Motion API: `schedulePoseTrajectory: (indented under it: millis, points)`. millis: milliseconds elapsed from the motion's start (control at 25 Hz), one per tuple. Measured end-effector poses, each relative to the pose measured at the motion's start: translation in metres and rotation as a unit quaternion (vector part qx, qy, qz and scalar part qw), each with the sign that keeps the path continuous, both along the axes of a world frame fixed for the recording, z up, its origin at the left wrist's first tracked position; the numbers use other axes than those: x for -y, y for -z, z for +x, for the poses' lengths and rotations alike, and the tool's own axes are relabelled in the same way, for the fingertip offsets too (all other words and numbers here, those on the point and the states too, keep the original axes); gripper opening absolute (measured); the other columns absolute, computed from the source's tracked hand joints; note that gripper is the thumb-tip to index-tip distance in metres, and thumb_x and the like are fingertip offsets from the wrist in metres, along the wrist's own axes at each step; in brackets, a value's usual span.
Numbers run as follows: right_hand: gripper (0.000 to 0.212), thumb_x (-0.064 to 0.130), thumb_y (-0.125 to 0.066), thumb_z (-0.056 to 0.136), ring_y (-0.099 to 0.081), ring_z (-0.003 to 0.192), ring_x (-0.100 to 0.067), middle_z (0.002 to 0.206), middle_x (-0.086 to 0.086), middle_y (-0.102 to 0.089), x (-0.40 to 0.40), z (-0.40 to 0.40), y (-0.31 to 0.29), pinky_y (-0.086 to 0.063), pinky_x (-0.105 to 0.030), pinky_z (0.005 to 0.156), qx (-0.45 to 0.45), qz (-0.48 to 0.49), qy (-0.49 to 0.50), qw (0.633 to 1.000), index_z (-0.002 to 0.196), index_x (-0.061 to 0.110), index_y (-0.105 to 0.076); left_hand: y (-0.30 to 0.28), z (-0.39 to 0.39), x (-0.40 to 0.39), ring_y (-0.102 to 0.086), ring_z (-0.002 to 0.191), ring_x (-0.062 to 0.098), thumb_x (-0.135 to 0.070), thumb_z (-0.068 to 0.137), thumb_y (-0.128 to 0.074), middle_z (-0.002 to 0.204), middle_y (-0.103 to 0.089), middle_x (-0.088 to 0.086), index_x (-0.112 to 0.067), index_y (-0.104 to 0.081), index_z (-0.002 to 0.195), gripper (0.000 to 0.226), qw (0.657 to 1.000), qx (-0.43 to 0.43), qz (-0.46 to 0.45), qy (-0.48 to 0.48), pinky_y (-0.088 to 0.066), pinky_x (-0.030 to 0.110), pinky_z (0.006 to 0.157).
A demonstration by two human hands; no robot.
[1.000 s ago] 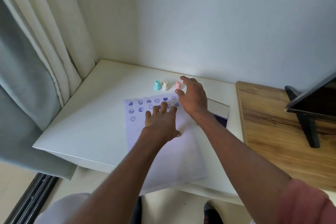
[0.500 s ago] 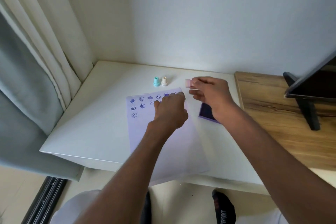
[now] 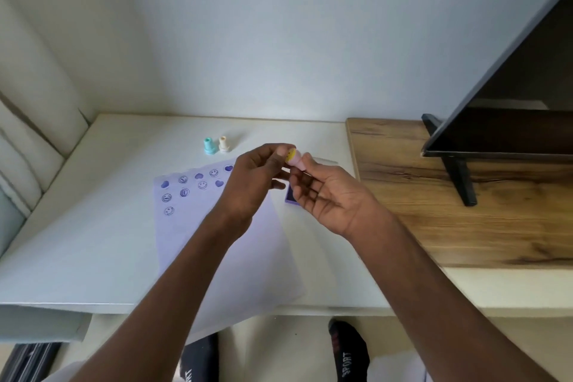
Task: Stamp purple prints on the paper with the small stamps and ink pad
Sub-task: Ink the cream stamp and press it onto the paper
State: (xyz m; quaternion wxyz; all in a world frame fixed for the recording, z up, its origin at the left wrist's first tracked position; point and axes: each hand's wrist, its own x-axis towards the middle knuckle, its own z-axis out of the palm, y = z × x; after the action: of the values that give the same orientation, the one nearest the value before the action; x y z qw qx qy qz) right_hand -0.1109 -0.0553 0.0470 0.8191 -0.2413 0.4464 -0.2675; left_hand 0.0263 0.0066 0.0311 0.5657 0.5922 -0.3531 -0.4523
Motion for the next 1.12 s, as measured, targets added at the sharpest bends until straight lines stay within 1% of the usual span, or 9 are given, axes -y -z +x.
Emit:
schedulePoseTrajectory:
  millis: [80, 160, 320, 520, 600, 680, 760, 920, 1120]
  points:
    - [0.021, 0.024, -0.073, 0.095, -0.071, 0.068, -0.012, 0.085, -0.006, -0.075, 0.006, 0.001, 0.001, -0.06, -0.023, 0.063, -0.009, -0.018, -0.004, 1.0, 0.105, 0.006, -0.075, 0.0, -0.003, 0.004, -0.069, 0.089, 0.017, -0.029, 0.102, -0.062, 0.107, -0.077, 0.01, -0.012, -0.074, 0.117, 0.026, 1.0, 0.011, -0.007, -0.009, -0.055, 0.033, 0.08]
    - [0.021, 0.029, -0.074, 0.093, -0.07, 0.066, -0.012, 0.08, -0.004, -0.075, 0.011, 0.001, 0.002, -0.06, -0.024, 0.064, -0.024, -0.039, -0.007, 0.999, 0.1, 0.009, -0.076, 0.0, -0.006, 0.006, -0.069, 0.093, 0.016, -0.026, 0.095, -0.073, 0.112, -0.076, 0.012, -0.016, -0.075, 0.117, 0.025, 0.999, 0.021, -0.014, -0.02, -0.056, 0.036, 0.083]
    - [0.035, 0.044, -0.074, 0.091, -0.061, 0.059, -0.014, 0.075, -0.006, -0.068, 0.019, 0.004, 0.009, -0.056, -0.028, 0.057, -0.108, -0.102, -0.041, 0.988, 0.091, 0.01, -0.077, -0.001, -0.004, 0.004, -0.068, 0.088, 0.018, -0.015, 0.088, -0.079, 0.11, -0.072, 0.017, -0.019, -0.074, 0.121, 0.033, 0.998, 0.029, -0.042, -0.035, -0.058, 0.034, 0.083]
    - [0.042, 0.051, -0.071, 0.09, -0.056, 0.052, -0.015, 0.069, -0.004, -0.062, 0.023, 0.005, 0.011, -0.054, -0.027, 0.053, -0.138, -0.123, -0.07, 0.98, 0.085, 0.01, -0.079, 0.0, 0.0, 0.004, -0.065, 0.08, 0.015, -0.006, 0.084, -0.081, 0.104, -0.073, 0.021, -0.008, -0.075, 0.114, 0.031, 0.996, 0.027, -0.066, -0.048, -0.055, 0.027, 0.078]
    - [0.048, 0.049, -0.076, 0.087, -0.057, 0.051, -0.014, 0.069, -0.005, -0.064, 0.023, 0.006, 0.01, -0.055, -0.026, 0.054, -0.162, -0.148, -0.044, 0.975, 0.096, 0.002, -0.08, 0.0, 0.002, 0.004, -0.069, 0.081, 0.017, -0.002, 0.083, -0.08, 0.097, -0.078, 0.017, -0.003, -0.076, 0.109, 0.025, 0.995, 0.031, -0.073, -0.061, -0.058, 0.03, 0.077]
    - [0.048, 0.045, -0.08, 0.085, -0.058, 0.052, -0.014, 0.067, -0.006, -0.066, 0.022, 0.005, 0.009, -0.056, -0.026, 0.055, -0.162, -0.159, -0.019, 0.974, 0.097, -0.001, -0.079, 0.002, 0.004, 0.003, -0.073, 0.083, 0.023, -0.001, 0.084, -0.078, 0.095, -0.081, 0.016, 0.0, -0.078, 0.105, 0.021, 0.994, 0.015, -0.073, -0.076, -0.062, 0.034, 0.079]
    - [0.04, 0.038, -0.083, 0.084, -0.06, 0.056, -0.014, 0.068, -0.005, -0.067, 0.024, 0.004, 0.01, -0.059, -0.027, 0.057, -0.149, -0.161, -0.001, 0.976, 0.093, 0.0, -0.077, 0.005, 0.006, 0.003, -0.074, 0.083, 0.027, -0.004, 0.086, -0.078, 0.095, -0.08, 0.019, 0.001, -0.078, 0.105, 0.02, 0.993, -0.023, -0.063, -0.099, -0.062, 0.035, 0.08]
    - [0.04, 0.028, -0.08, 0.088, -0.065, 0.066, -0.019, 0.079, -0.009, -0.071, 0.026, 0.003, 0.015, -0.059, -0.029, 0.062, -0.113, -0.144, -0.01, 0.983, 0.111, -0.004, -0.073, 0.011, 0.008, 0.004, -0.071, 0.089, 0.027, -0.004, 0.087, -0.077, 0.1, -0.073, 0.026, -0.005, -0.078, 0.108, 0.021, 0.991, -0.078, -0.04, -0.105, -0.06, 0.032, 0.083]
    - [0.014, 0.008, -0.07, 0.096, -0.076, 0.084, -0.02, 0.095, -0.009, -0.079, 0.033, -0.005, 0.012, -0.06, -0.028, 0.068, -0.068, -0.106, -0.029, 0.992, 0.108, 0.007, -0.076, 0.013, 0.011, 0.005, -0.073, 0.09, 0.026, 0.0, 0.091, -0.071, 0.103, -0.07, 0.014, -0.005, -0.073, 0.12, 0.029, 0.979, -0.174, 0.0, -0.107, -0.06, 0.03, 0.084]
